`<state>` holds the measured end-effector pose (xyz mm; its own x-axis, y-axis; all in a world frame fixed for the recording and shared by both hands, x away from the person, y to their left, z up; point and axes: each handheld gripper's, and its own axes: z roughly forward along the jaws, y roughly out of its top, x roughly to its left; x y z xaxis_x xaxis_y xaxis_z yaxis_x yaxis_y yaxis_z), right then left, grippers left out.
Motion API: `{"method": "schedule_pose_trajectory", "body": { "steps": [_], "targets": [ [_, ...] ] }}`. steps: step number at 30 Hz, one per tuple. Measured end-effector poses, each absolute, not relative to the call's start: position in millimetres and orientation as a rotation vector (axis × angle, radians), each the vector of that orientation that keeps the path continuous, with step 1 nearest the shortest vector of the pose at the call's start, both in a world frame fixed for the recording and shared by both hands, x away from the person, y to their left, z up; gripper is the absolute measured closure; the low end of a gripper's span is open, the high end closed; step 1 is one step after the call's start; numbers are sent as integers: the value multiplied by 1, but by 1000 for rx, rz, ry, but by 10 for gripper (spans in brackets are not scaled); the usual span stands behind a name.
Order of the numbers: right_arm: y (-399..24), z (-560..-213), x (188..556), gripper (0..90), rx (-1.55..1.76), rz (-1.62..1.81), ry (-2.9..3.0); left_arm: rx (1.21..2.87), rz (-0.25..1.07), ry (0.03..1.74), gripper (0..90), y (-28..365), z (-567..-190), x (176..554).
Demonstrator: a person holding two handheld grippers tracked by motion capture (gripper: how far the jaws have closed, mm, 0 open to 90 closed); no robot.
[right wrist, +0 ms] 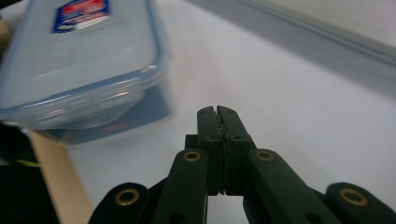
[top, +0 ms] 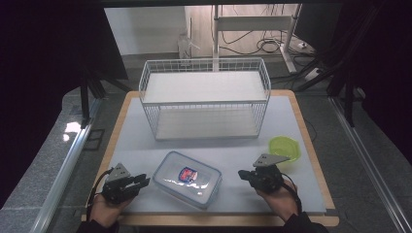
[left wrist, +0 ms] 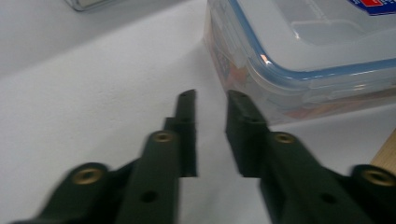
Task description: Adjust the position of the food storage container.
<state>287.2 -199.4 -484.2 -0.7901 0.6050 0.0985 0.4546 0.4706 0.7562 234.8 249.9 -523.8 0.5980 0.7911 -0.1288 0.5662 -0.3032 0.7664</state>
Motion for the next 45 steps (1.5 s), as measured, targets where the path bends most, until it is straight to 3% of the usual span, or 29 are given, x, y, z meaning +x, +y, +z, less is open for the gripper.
{"method": "schedule_pose_trajectory", "body": {
  "steps": [4, 21, 45],
  "targets": [
    [-185, -489, 274, 897, 878, 1232, 2593, 2000, 333, 1067, 898, 247, -522, 242],
    [-154, -499, 261, 897, 806, 1251, 2724, 2016, 282, 1070, 899, 236, -526, 256],
    [-185, -499, 304, 899, 957, 1129, 2551, 2064, 259, 1058, 899, 185, -521, 272]
  ]
}}
